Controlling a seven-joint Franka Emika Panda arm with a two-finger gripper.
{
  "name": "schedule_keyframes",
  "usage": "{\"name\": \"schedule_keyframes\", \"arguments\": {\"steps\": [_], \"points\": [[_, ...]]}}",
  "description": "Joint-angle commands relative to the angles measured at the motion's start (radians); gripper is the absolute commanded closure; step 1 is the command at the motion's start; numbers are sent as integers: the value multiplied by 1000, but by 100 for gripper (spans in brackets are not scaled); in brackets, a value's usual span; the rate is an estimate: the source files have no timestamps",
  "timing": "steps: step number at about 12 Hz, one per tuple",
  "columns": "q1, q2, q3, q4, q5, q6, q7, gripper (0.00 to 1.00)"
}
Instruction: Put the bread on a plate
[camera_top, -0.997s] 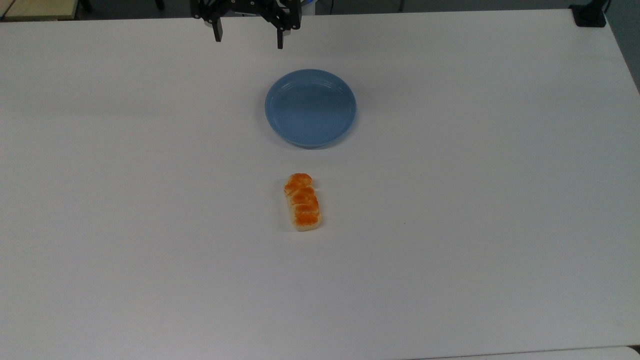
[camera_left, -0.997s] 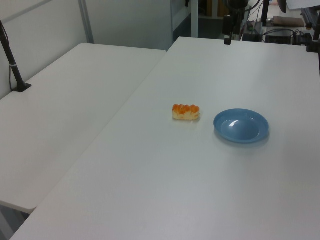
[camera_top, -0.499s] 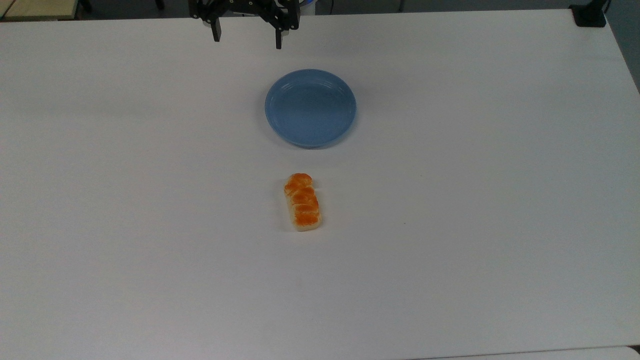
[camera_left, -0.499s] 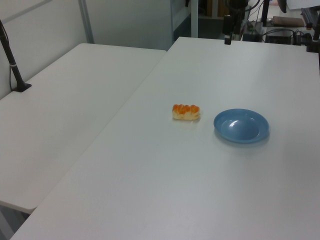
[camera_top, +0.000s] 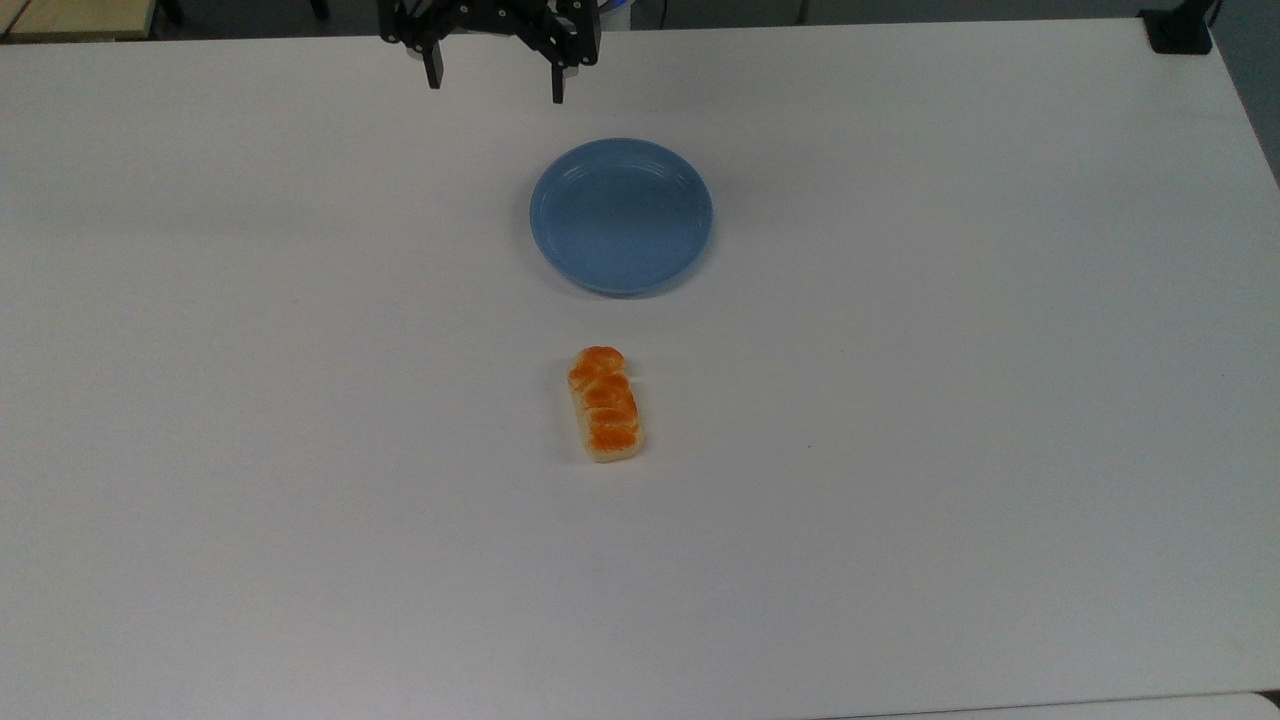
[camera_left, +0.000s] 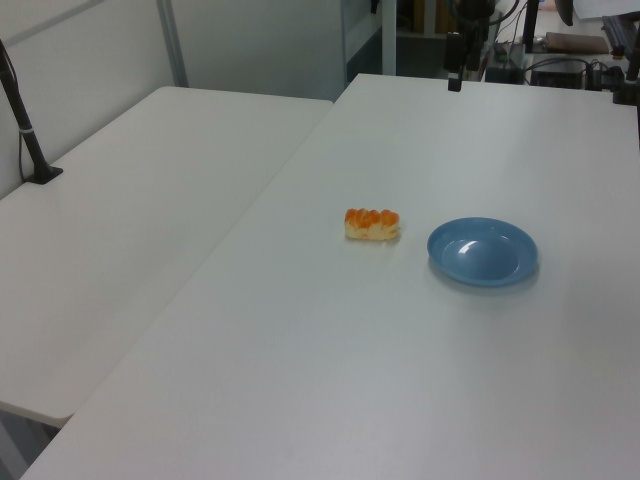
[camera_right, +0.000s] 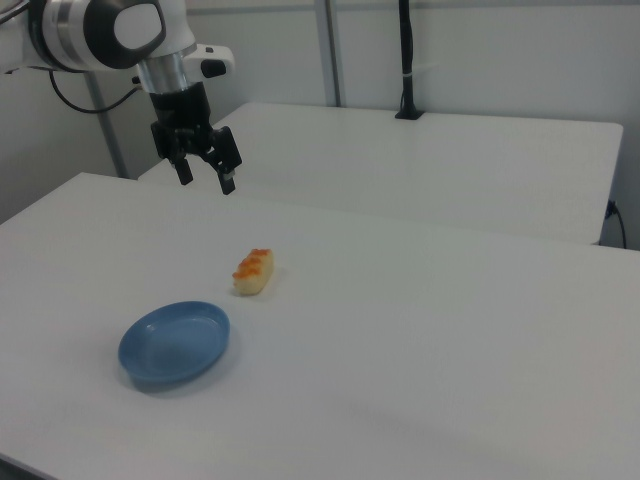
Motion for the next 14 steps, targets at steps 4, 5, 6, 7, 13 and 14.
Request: {"name": "schedule_keyframes", "arguments": {"steps": [4, 5, 6, 7, 13, 14], "points": [[7, 68, -4, 13, 19, 143, 19, 0], [10, 86, -4, 13, 18, 182, 19, 0], [13, 103, -4, 13, 18, 214, 14, 0], [13, 123, -4, 13, 16, 235, 5, 0], [30, 289, -4, 76, 6, 330, -12, 0], [33, 316, -2, 76, 6, 369, -12, 0]]}}
